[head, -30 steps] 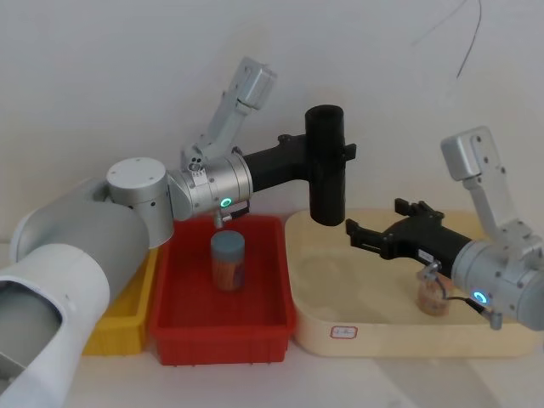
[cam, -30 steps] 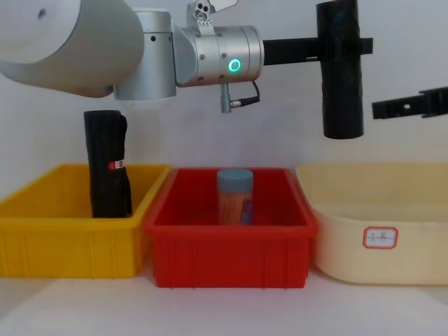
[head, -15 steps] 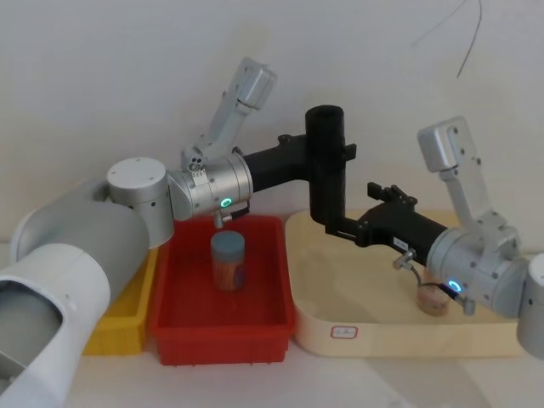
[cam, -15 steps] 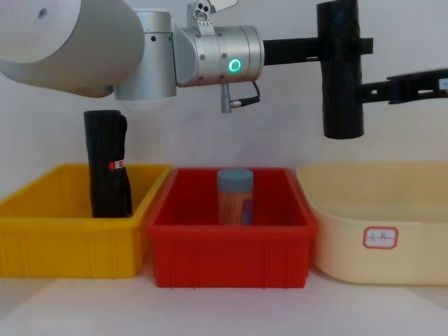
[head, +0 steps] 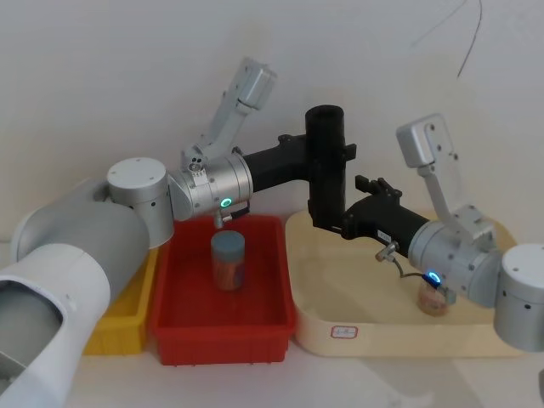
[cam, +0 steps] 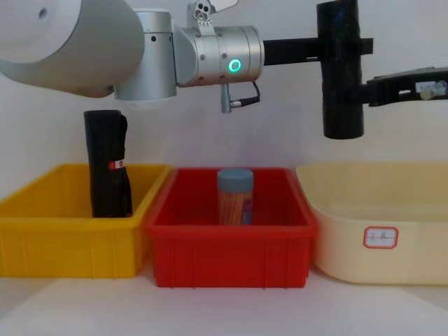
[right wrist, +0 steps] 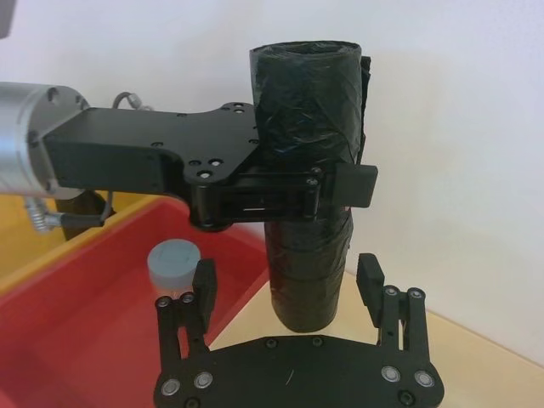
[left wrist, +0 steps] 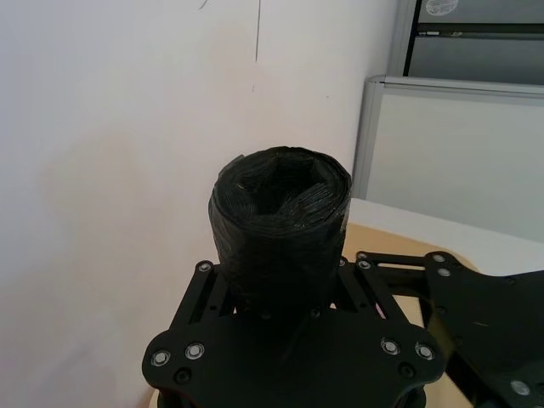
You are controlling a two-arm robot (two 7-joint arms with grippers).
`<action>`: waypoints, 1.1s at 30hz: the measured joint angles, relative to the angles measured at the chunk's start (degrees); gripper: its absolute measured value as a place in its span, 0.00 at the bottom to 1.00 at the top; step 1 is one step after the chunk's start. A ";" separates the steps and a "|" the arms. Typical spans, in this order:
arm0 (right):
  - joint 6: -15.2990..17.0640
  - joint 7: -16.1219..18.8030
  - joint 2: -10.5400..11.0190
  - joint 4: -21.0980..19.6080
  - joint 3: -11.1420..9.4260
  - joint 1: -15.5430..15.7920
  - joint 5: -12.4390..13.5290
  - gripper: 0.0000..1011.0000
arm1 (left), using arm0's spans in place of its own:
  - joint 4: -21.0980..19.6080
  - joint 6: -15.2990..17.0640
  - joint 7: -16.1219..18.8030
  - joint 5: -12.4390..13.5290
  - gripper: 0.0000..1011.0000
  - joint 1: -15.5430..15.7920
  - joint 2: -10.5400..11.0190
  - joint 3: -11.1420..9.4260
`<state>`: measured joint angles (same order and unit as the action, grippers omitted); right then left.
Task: Pick up the garbage bag with the one hand and transfer it to the other hand.
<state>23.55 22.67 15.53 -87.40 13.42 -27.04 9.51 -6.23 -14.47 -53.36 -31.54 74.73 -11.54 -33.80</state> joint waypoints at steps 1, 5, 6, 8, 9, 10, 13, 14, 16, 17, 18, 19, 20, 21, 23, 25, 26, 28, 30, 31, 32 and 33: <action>-0.09 -0.13 -0.04 0.17 0.07 -0.11 -0.09 0.99 | 0.00 0.00 0.00 0.00 0.41 0.00 0.00 0.00; -0.56 -0.85 -0.43 1.81 0.57 -1.03 -0.51 0.99 | 0.00 0.00 0.00 0.00 0.41 0.00 0.00 0.00; -0.64 -0.96 -0.54 2.23 0.69 -1.28 -0.57 0.99 | 0.00 0.00 0.00 0.00 0.41 0.00 0.00 0.00; -0.87 -1.32 -0.81 3.14 1.03 -1.86 -0.77 0.99 | 0.00 0.00 0.00 0.00 0.41 0.00 0.00 0.00; -0.97 -1.54 -1.01 3.91 1.29 -2.30 -0.94 0.99 | 0.00 0.00 0.00 0.00 0.41 0.00 0.00 0.00; -1.05 -1.70 -1.10 4.22 1.40 -2.48 -1.03 0.99 | 0.00 0.00 0.00 0.00 0.41 0.00 0.00 0.00; -1.30 -2.09 -1.47 5.52 1.94 -3.34 -1.32 0.99 | 0.00 0.00 0.00 0.00 0.41 -0.01 0.00 0.00; -1.35 -2.18 -1.52 5.72 2.01 -3.47 -1.37 0.99 | -0.01 0.00 0.00 0.00 0.41 0.00 0.00 0.00; -1.42 -2.35 -1.71 6.43 2.27 -3.93 -1.49 0.99 | 0.00 0.00 0.00 0.00 0.41 -0.01 0.00 0.00; -1.52 -2.50 -1.87 7.02 2.52 -4.37 -1.60 0.99 | -0.01 0.00 0.00 0.00 0.41 -0.01 0.00 0.00; -1.58 -2.58 -1.95 7.28 2.62 -4.55 -1.66 0.99 | -0.01 0.00 0.00 0.00 0.41 -0.01 0.00 0.00; -1.63 -2.63 -2.02 7.53 2.74 -4.74 -1.72 0.99 | -0.01 0.00 0.00 0.00 0.41 -0.01 0.00 0.00; -1.72 -2.75 -2.15 8.06 2.96 -5.11 -1.83 0.99 | -0.01 0.00 0.00 0.00 0.41 -0.01 0.00 0.00; -1.76 -2.80 -2.21 8.32 3.08 -5.30 -1.86 0.99 | -0.01 0.00 0.00 0.00 0.41 -0.01 0.00 0.00; -1.87 -2.98 -2.43 9.12 3.44 -5.88 -1.99 0.99 | -0.01 0.01 0.00 0.00 0.41 -0.01 0.00 0.00; -1.99 -3.07 -2.55 9.58 3.63 -6.21 -2.06 0.99 | -0.01 0.01 0.00 0.00 0.41 -0.01 0.00 0.00; -2.13 -3.16 -2.68 10.06 3.80 -6.53 -2.11 0.99 | -0.01 0.01 0.00 0.00 0.41 -0.01 0.00 0.00; -2.22 -3.24 -2.82 10.60 3.98 -6.88 -2.15 0.99 | -0.01 0.01 0.00 0.00 0.41 -0.01 0.00 0.00; -2.38 -3.43 -3.01 11.26 4.19 -7.33 -2.16 0.99 | -0.01 0.01 0.00 0.00 0.41 -0.01 0.00 0.00; -2.45 -3.49 -3.07 11.43 4.25 -7.45 -2.16 0.99 | -0.01 0.01 0.00 0.00 0.41 -0.01 0.00 0.00; -2.58 -3.58 -3.18 11.79 4.35 -7.69 -2.16 0.99 | -0.01 0.01 0.00 0.00 0.41 -0.01 0.00 0.00; -2.63 -3.61 -3.23 11.94 4.41 -7.79 -2.16 0.99 | -0.01 0.01 0.00 0.00 0.41 -0.01 0.00 0.00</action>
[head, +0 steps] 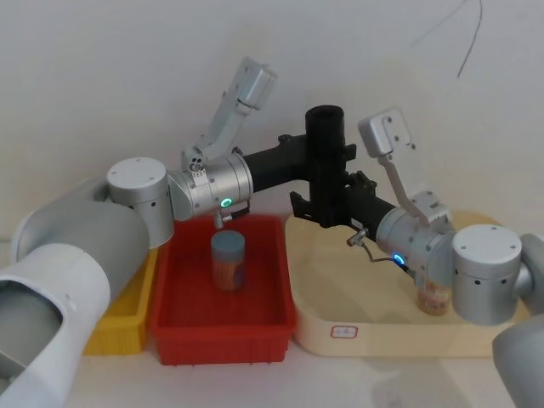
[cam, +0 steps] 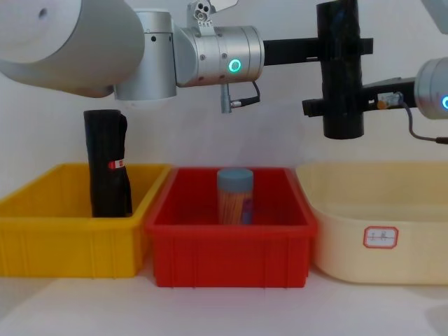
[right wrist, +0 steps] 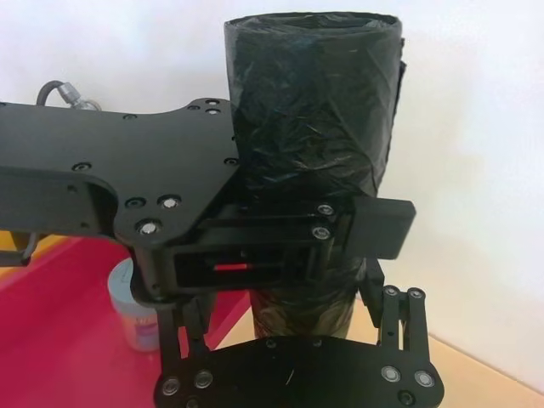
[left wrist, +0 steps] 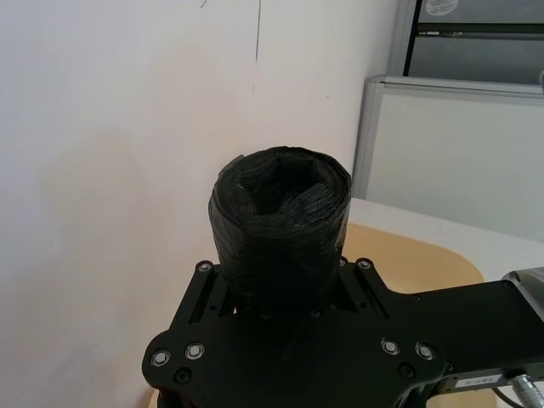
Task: Pick up the garbage bag with the one hand and transfer it to the other hand.
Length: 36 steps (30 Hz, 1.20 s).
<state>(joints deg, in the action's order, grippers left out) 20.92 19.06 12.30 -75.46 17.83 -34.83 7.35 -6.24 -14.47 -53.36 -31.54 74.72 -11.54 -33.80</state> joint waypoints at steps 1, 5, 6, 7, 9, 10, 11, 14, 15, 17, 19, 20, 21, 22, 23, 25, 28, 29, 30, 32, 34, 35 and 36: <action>-0.04 -0.04 -0.05 0.15 0.04 -0.10 0.00 0.99 | 0.00 0.00 0.00 0.00 0.41 0.00 0.00 0.00; -0.23 -0.25 -0.29 0.95 0.25 -0.56 0.00 0.99 | 0.00 0.00 0.00 0.00 0.41 0.00 0.00 0.00; -0.26 -0.28 -0.32 1.04 0.27 -0.62 0.00 0.99 | 0.00 0.00 0.00 0.00 0.41 0.00 0.00 0.00; -0.29 -0.31 -0.34 1.15 0.30 -0.69 0.01 0.97 | 0.00 0.00 0.00 0.00 0.41 0.00 0.00 0.00; -0.33 -0.35 -0.38 1.29 0.34 -0.78 0.01 0.93 | 0.00 0.00 0.00 0.00 0.41 0.00 0.00 0.00; -0.37 -0.37 -0.44 1.44 0.40 -0.90 0.02 0.91 | 0.00 0.00 0.00 0.00 0.41 0.00 0.00 0.00; -0.40 -0.38 -0.47 1.50 0.42 -0.93 0.02 0.90 | 0.00 0.00 0.00 0.00 0.41 0.00 0.00 0.00; -0.46 -0.43 -0.53 1.72 0.48 -1.09 0.03 0.80 | 0.00 0.00 0.00 0.00 0.41 0.00 0.00 0.00; -0.48 -0.45 -0.56 1.82 0.51 -1.15 0.03 0.80 | 0.00 0.00 0.00 0.00 0.41 0.00 0.00 0.00; -0.48 -0.46 -0.57 1.87 0.52 -1.17 0.04 0.73 | 0.00 0.00 0.00 0.00 0.41 0.00 0.01 0.00; -0.51 -0.51 -0.60 1.97 0.55 -1.26 0.03 0.68 | 0.00 0.00 0.00 0.00 0.41 0.00 0.00 0.00; -0.52 -0.53 -0.62 2.06 0.58 -1.28 0.04 0.63 | 0.00 0.00 0.00 0.00 0.41 0.00 0.00 0.00; -0.53 -0.54 -0.64 2.09 0.59 -1.30 0.04 0.61 | 0.00 0.00 0.00 0.00 0.41 0.00 0.01 0.00; -0.54 -0.54 -0.65 2.14 0.61 -1.35 0.05 0.57 | 0.00 0.00 0.00 0.00 0.41 0.00 0.01 0.00; -0.54 -0.55 -0.66 2.16 0.62 -1.38 0.05 0.54 | 0.00 0.00 0.00 0.00 0.41 0.00 0.00 0.00; -0.56 -0.55 -0.67 2.21 0.63 -1.41 0.06 0.52 | 0.00 0.00 0.00 0.00 0.41 0.00 0.01 0.00; -0.58 -0.57 -0.69 2.29 0.65 -1.45 0.08 0.52 | 0.00 0.00 0.00 0.00 0.41 0.00 0.00 0.00; -0.59 -0.58 -0.70 2.32 0.66 -1.47 0.09 0.52 | 0.00 0.00 0.00 0.00 0.41 0.00 0.01 0.00; -0.60 -0.58 -0.70 2.33 0.66 -1.47 0.09 0.52 | 0.00 0.00 0.00 0.00 0.41 0.00 0.01 0.00; -0.61 -0.60 -0.71 2.37 0.67 -1.50 0.10 0.52 | 0.00 0.00 0.00 0.00 0.41 0.00 0.01 0.00; -0.63 -0.62 -0.72 2.40 0.69 -1.52 0.11 0.52 | 0.00 0.00 0.00 0.00 0.41 0.00 0.01 0.00; -0.64 -0.62 -0.73 2.42 0.69 -1.52 0.11 0.52 | 0.00 0.00 0.00 0.00 0.41 0.00 0.01 0.00; -0.64 -0.63 -0.73 2.43 0.70 -1.53 0.12 0.52 | 0.00 0.00 0.00 0.00 0.43 0.00 0.01 0.00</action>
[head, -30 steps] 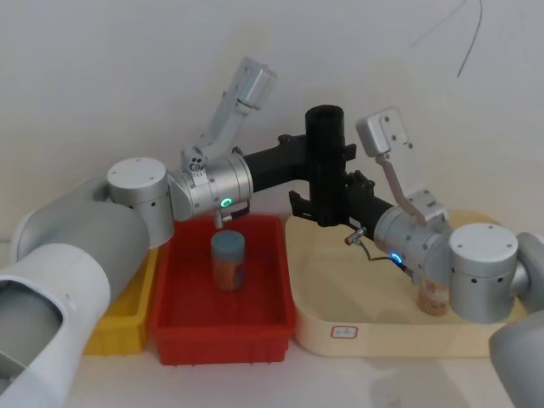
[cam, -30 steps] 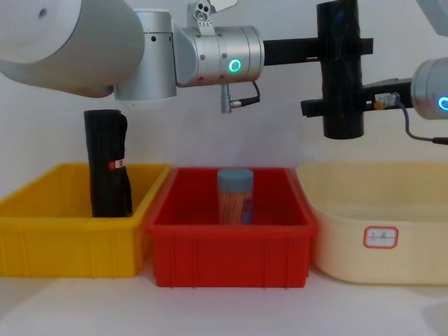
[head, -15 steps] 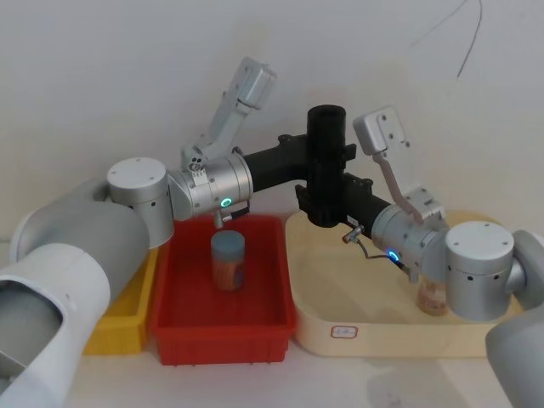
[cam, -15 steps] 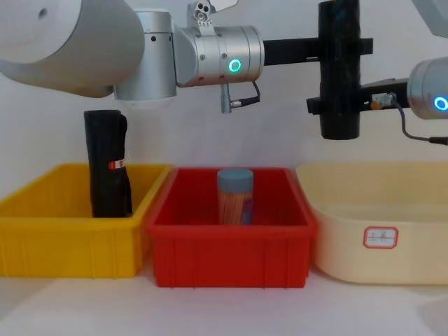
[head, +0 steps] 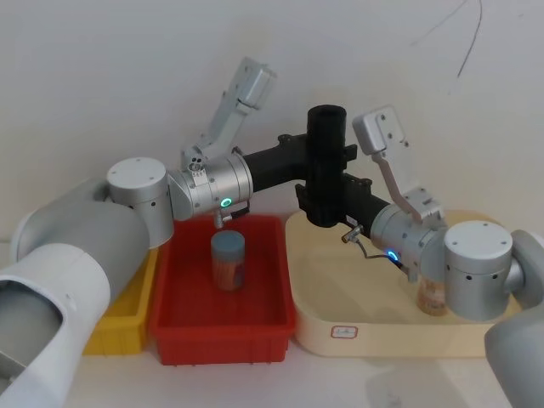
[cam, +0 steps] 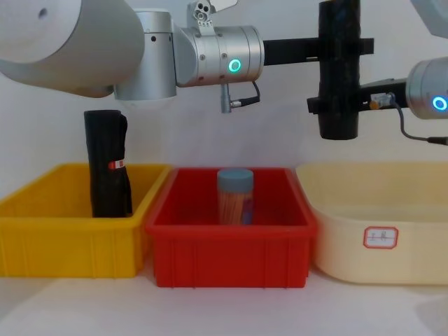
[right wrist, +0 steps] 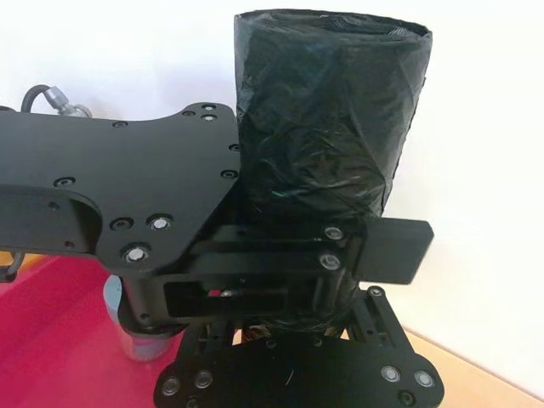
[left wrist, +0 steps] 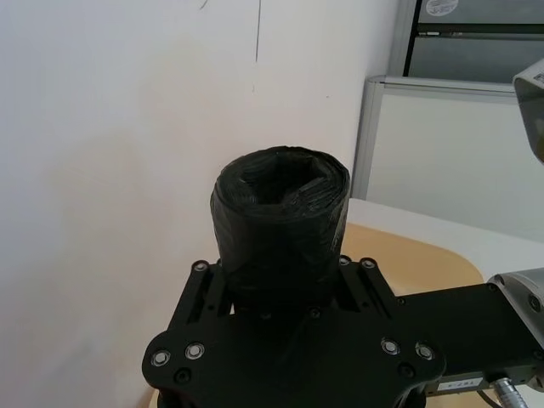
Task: Pick up the garbage bag with the one hand and transfer it to the other hand.
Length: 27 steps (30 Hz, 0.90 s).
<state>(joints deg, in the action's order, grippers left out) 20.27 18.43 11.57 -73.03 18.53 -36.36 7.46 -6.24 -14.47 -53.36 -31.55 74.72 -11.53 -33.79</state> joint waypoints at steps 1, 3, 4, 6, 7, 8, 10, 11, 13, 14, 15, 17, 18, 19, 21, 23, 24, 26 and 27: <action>-0.01 0.00 -0.01 0.01 0.00 0.00 0.00 0.52 | 0.00 0.00 0.00 0.00 0.45 0.00 0.00 0.00; -0.01 -0.01 -0.02 0.03 0.02 -0.01 0.00 0.52 | 0.00 0.00 0.00 0.00 0.50 0.00 0.00 0.00; -0.01 -0.01 -0.02 0.04 0.03 -0.02 0.00 0.52 | 0.00 0.00 0.00 0.00 0.54 0.00 0.00 0.00; -0.01 -0.01 -0.04 0.06 0.03 -0.03 0.00 0.52 | 0.00 0.00 0.00 0.00 0.59 0.00 0.00 0.00; -0.01 -0.01 -0.04 0.06 0.03 -0.03 0.00 0.52 | 0.00 0.00 0.00 0.00 0.63 0.00 0.00 0.00; -0.01 -0.01 -0.04 0.07 0.03 -0.03 0.00 0.52 | 0.00 0.00 0.00 0.00 0.65 0.00 0.00 0.00; -0.01 -0.01 -0.05 0.08 0.04 -0.04 0.00 0.52 | 0.00 0.00 0.00 0.00 0.73 0.00 0.00 0.00; -0.01 -0.01 -0.05 0.09 0.04 -0.05 0.00 0.52 | 0.00 0.00 0.00 0.00 0.74 0.00 0.00 0.00; -0.01 -0.01 -0.05 0.10 0.04 -0.07 0.00 0.52 | 0.00 0.00 0.00 0.00 0.81 0.00 0.00 0.00; -0.01 -0.02 -0.04 0.11 0.05 -0.06 0.00 0.52 | 0.00 0.00 0.00 0.00 0.84 0.00 0.00 0.00; -0.01 -0.04 -0.04 0.11 0.05 -0.07 0.00 0.52 | 0.00 0.00 0.00 0.00 0.85 0.00 0.00 0.00; -0.01 -0.20 -0.03 0.12 0.05 -0.07 -0.01 0.52 | 0.00 0.00 0.00 0.00 0.91 0.00 0.00 0.00; -0.01 -0.26 -0.02 0.12 0.02 -0.07 -0.02 0.52 | 0.00 0.00 0.00 0.00 0.93 0.00 0.00 0.00; 0.01 -0.55 0.01 0.12 -0.09 -0.06 -0.04 0.52 | 0.00 0.00 0.00 0.00 0.96 0.00 0.00 0.00; 0.08 -0.85 0.04 0.12 -0.24 -0.02 -0.13 0.52 | 0.00 0.00 0.00 0.00 0.99 0.00 0.00 0.00; 0.22 -1.43 0.10 0.12 -0.54 0.11 -0.28 0.52 | 0.00 0.00 0.00 0.00 0.99 0.00 0.00 0.00; 0.28 -1.64 0.13 0.12 -0.66 0.15 -0.32 0.52 | 0.00 0.00 0.00 0.00 0.99 0.00 0.00 0.00; 0.46 -2.12 0.21 0.12 -1.01 0.28 -0.46 0.52 | 0.00 0.00 0.00 0.00 0.99 0.00 0.00 0.00; 0.66 -2.60 0.28 0.12 -1.35 0.39 -0.58 0.52 | 0.00 0.00 0.00 0.01 0.99 0.00 0.00 0.00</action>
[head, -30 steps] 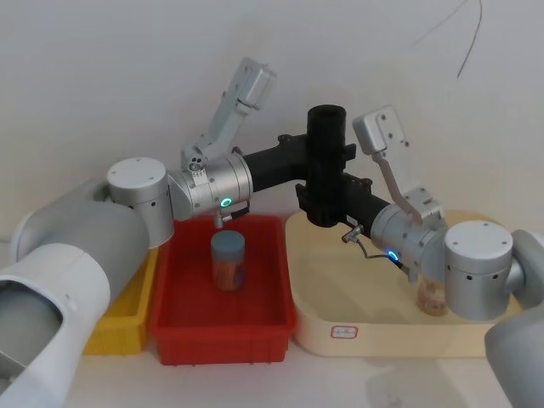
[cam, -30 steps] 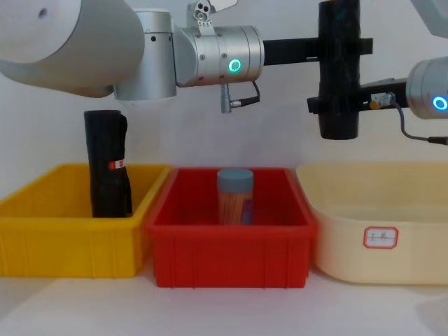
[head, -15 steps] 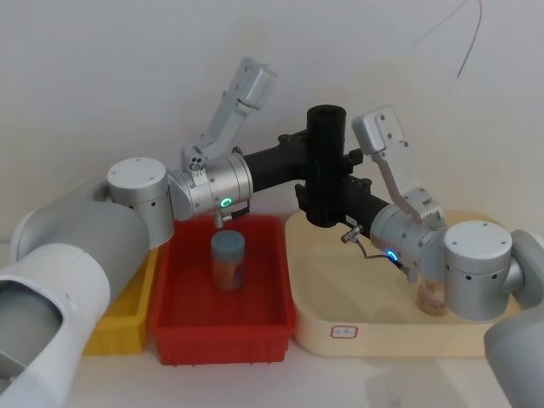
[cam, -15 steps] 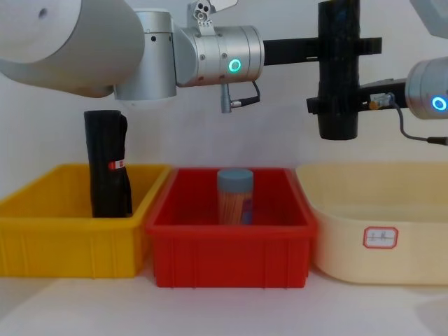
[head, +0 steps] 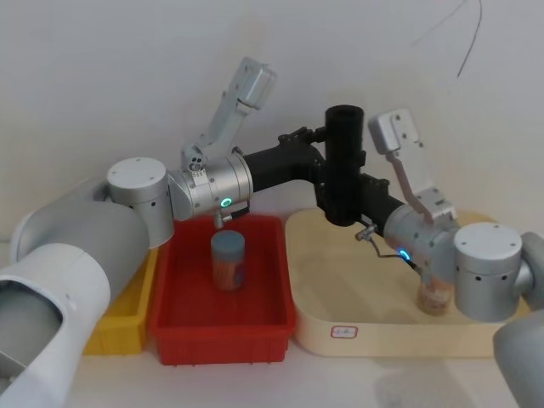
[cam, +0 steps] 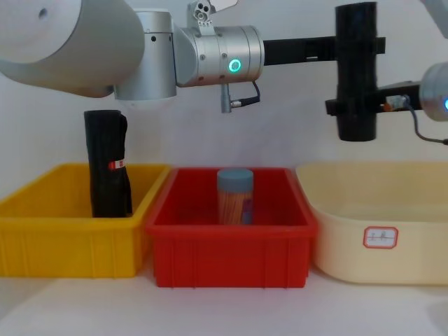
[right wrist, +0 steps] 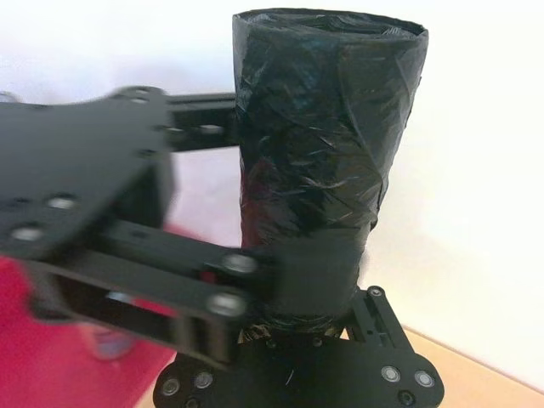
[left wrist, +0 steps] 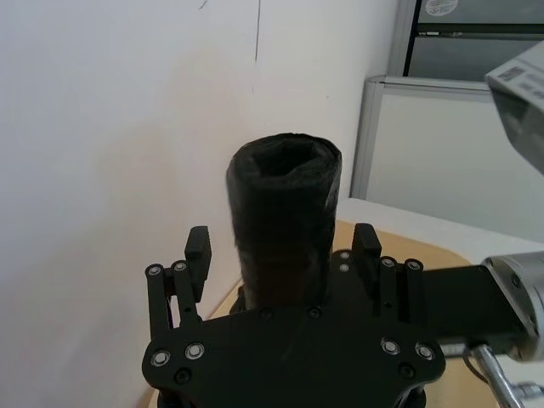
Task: Pick up the garbage bag with the one hand and transfer it to the other hand.
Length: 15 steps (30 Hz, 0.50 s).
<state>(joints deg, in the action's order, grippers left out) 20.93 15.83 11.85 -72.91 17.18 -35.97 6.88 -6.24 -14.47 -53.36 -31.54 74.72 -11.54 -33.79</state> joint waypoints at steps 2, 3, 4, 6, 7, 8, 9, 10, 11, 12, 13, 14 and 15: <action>0.26 -0.58 0.09 0.02 -0.39 0.16 -0.11 0.52 | 0.00 0.00 0.00 0.00 0.99 0.00 0.00 0.00; 0.50 -1.09 0.21 0.04 -0.88 0.31 -0.18 0.52 | 0.00 0.00 0.00 0.00 0.99 0.00 0.00 0.00; 0.66 -1.42 0.27 0.05 -1.11 0.39 -0.23 0.52 | 0.00 0.00 0.00 0.00 0.99 0.00 0.00 0.00; 0.91 -1.93 0.40 0.06 -1.63 0.61 -0.30 0.52 | 0.00 0.00 0.00 0.00 0.99 0.00 0.00 0.00; 1.18 -2.49 0.53 0.06 -2.14 0.82 -0.35 0.52 | 0.00 0.00 0.00 0.00 0.99 0.00 0.00 0.00; 1.32 -2.75 0.61 0.06 -2.41 0.92 -0.37 0.52 | 0.00 0.00 0.00 0.00 0.99 0.00 0.00 0.00; 1.48 -3.03 0.68 0.06 -2.67 1.05 -0.40 0.52 | 0.00 0.00 0.00 0.00 0.99 0.00 0.00 0.00; 1.90 -3.68 0.86 0.06 -3.32 1.35 -0.45 0.52 | 0.00 0.00 0.00 0.00 0.99 0.00 0.00 0.00; 2.10 -3.94 0.92 0.06 -3.52 1.46 -0.47 0.52 | 0.00 0.00 0.00 0.00 0.99 0.00 0.00 0.00; 2.54 -4.48 1.12 0.02 -4.16 1.84 -0.49 0.52 | 0.00 0.00 0.00 0.00 0.99 0.00 0.00 0.00; 2.84 -4.83 1.21 -0.01 -4.45 2.02 -0.49 0.52 | 0.00 0.00 0.00 0.00 0.99 0.00 0.00 0.00; 2.99 -5.00 1.30 -0.04 -4.75 2.21 -0.50 0.52 | 0.00 0.00 0.00 0.00 0.99 0.00 0.00 0.00; 3.28 -5.35 1.40 -0.10 -5.04 2.41 -0.50 0.52 | 0.00 0.00 0.00 0.00 0.99 0.00 0.00 0.00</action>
<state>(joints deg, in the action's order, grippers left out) 24.21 10.48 13.25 -73.01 12.14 -33.56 6.38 -6.24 -14.47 -53.36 -31.54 74.72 -11.54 -33.79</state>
